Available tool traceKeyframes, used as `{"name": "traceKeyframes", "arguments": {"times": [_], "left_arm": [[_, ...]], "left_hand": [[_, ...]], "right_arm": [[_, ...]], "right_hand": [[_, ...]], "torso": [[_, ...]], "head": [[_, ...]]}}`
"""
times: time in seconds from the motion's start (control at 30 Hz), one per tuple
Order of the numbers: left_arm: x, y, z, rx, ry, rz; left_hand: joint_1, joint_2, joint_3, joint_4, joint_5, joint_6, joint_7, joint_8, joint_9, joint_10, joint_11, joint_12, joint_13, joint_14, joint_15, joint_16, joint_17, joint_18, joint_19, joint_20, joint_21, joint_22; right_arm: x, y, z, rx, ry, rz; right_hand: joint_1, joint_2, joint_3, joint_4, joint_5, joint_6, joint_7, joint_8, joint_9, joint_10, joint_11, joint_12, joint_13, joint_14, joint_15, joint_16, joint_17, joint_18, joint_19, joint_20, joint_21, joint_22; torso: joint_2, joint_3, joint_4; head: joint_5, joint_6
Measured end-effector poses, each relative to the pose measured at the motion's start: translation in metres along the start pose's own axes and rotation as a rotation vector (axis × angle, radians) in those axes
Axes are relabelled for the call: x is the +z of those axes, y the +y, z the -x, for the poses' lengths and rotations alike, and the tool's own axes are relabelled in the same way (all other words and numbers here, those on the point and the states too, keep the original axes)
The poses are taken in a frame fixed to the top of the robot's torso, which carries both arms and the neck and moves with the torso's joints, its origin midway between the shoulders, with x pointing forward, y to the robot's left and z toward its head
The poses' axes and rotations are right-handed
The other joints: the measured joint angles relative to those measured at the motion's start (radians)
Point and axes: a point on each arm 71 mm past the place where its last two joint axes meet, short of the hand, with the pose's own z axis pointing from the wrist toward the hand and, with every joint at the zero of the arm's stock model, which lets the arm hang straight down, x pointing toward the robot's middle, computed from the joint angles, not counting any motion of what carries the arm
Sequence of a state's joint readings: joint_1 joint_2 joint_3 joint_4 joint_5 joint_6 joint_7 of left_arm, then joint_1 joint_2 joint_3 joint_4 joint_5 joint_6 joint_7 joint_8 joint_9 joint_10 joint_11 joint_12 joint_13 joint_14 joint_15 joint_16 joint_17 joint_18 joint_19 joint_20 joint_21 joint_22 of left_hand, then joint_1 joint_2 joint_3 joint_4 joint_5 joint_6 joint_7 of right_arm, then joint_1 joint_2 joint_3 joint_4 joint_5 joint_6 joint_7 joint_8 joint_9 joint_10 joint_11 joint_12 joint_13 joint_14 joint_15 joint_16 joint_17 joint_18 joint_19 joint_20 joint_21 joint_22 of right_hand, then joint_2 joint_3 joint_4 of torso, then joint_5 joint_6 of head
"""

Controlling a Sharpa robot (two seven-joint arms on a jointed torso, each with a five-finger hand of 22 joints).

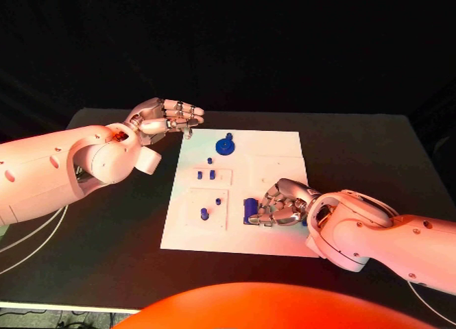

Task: Assemble the parts on the task board

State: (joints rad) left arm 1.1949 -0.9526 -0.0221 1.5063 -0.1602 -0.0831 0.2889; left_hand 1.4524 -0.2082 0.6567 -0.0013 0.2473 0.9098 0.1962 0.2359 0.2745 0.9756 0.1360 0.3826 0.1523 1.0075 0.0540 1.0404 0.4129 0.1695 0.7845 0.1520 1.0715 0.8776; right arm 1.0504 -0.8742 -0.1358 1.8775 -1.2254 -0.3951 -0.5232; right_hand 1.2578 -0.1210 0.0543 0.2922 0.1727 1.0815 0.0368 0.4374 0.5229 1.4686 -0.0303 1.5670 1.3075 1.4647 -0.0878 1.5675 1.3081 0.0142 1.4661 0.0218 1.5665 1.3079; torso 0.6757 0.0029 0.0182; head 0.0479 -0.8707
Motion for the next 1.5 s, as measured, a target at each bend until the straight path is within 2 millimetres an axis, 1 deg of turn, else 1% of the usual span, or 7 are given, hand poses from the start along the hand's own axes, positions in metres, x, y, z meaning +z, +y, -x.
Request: {"name": "traceKeyframes", "arguments": {"times": [0.27,0.53,0.7,0.8,1.23,1.37,1.5], "left_arm": [[-0.001,0.000,0.001,0.000,-0.002,0.001],[-0.001,0.000,0.002,0.001,-0.004,0.003],[-0.001,0.000,0.002,0.001,-0.004,0.004],[-0.001,0.000,0.002,0.001,-0.004,0.004],[-0.001,0.001,0.002,0.001,-0.004,0.006],[-0.001,0.001,0.002,0.000,-0.004,0.006],[-0.001,0.001,0.002,0.000,-0.003,0.007]], "left_hand": [[0.000,0.000,0.000,0.000,0.000,0.000,0.000,0.000,0.000,0.000,0.000,0.005,0.000,0.000,0.000,0.000,0.000,0.000,0.000,0.000,0.000,0.000],[0.000,0.000,0.003,-0.003,0.000,0.000,0.000,0.000,0.000,0.000,0.000,0.005,0.000,0.000,0.000,0.000,-0.001,0.000,0.000,0.000,0.000,0.000],[0.000,0.000,0.003,-0.003,0.000,0.000,0.000,0.000,0.000,0.000,0.000,0.005,0.000,0.000,0.000,0.000,-0.001,0.000,0.000,0.000,0.000,0.000],[0.000,0.000,0.003,-0.003,0.000,0.000,0.000,0.000,0.000,-0.004,-0.004,0.005,0.000,0.000,0.000,0.000,-0.001,0.000,0.000,0.000,0.000,0.000],[0.000,0.000,0.006,-0.006,0.000,0.000,0.000,0.000,-0.001,-0.004,-0.004,0.005,-0.001,0.000,0.000,0.000,-0.001,0.000,0.000,0.000,0.000,0.000],[0.000,0.000,0.006,-0.006,0.000,0.000,0.000,0.000,-0.001,-0.004,-0.004,0.005,-0.001,0.000,0.000,0.000,-0.001,0.000,0.000,0.000,0.000,0.000],[0.000,0.000,0.006,-0.006,0.000,0.000,0.000,0.000,-0.001,-0.004,-0.004,0.005,-0.001,0.000,0.000,0.000,-0.001,0.000,0.000,0.000,0.000,0.000]], "right_arm": [[0.000,-0.002,0.000,-0.004,-0.004,-0.008],[-0.001,-0.004,0.000,-0.006,0.007,-0.008],[-0.001,-0.003,-0.001,-0.005,0.019,-0.002],[-0.001,-0.002,-0.001,-0.004,0.025,0.002],[-0.004,-0.005,0.001,0.002,0.018,0.008],[-0.005,-0.007,0.003,0.005,0.004,0.008],[-0.009,-0.016,0.012,0.022,-0.035,0.001]], "right_hand": [[-0.006,0.006,0.004,-0.004,0.000,0.000,0.000,0.000,-0.002,0.000,0.000,0.000,0.000,0.000,0.000,0.000,0.000,0.000,0.000,0.000,0.000,0.000],[0.008,-0.038,0.006,-0.006,0.002,0.000,0.000,0.000,-0.003,0.000,0.000,0.000,0.000,0.000,0.000,0.000,0.000,0.000,0.000,0.000,0.000,0.000],[-0.020,-0.071,-0.012,0.003,-0.061,0.000,0.000,0.005,-0.004,0.000,0.000,0.000,0.000,0.000,0.000,0.000,0.000,0.000,0.000,0.000,0.000,0.000],[-0.026,-0.077,-0.024,0.002,-0.098,0.000,0.000,0.012,-0.004,0.000,0.000,0.000,0.000,0.000,0.000,0.000,0.000,0.000,0.000,0.000,0.000,0.000],[-0.025,-0.076,-0.024,0.002,-0.109,0.000,0.000,0.012,-0.004,0.000,0.000,0.000,0.000,0.000,0.000,0.000,0.000,0.000,0.000,0.000,0.000,0.000],[-0.011,-0.061,-0.016,0.000,-0.103,0.000,0.000,0.012,-0.004,0.000,0.000,0.000,0.000,0.000,0.000,0.000,-0.001,0.000,0.000,0.000,0.000,0.000],[-0.001,-0.051,-0.002,0.000,-0.052,-0.012,0.011,0.002,-0.014,0.000,0.000,0.000,0.000,0.000,0.000,0.000,-0.001,0.000,0.000,0.000,0.000,-0.001]], "torso": [[0.000,0.0000,-0.0010],[-0.001,0.0001,-0.0012],[-0.001,0.0001,-0.0010],[-0.001,0.0000,-0.0005],[-0.001,0.0002,-0.0009],[-0.001,0.0007,-0.0011],[-0.001,0.0007,-0.0012]], "head": [[0.001,0.001],[0.002,0.001],[0.002,0.000],[0.002,0.000],[0.003,0.001],[0.003,0.002],[0.000,0.004]]}}
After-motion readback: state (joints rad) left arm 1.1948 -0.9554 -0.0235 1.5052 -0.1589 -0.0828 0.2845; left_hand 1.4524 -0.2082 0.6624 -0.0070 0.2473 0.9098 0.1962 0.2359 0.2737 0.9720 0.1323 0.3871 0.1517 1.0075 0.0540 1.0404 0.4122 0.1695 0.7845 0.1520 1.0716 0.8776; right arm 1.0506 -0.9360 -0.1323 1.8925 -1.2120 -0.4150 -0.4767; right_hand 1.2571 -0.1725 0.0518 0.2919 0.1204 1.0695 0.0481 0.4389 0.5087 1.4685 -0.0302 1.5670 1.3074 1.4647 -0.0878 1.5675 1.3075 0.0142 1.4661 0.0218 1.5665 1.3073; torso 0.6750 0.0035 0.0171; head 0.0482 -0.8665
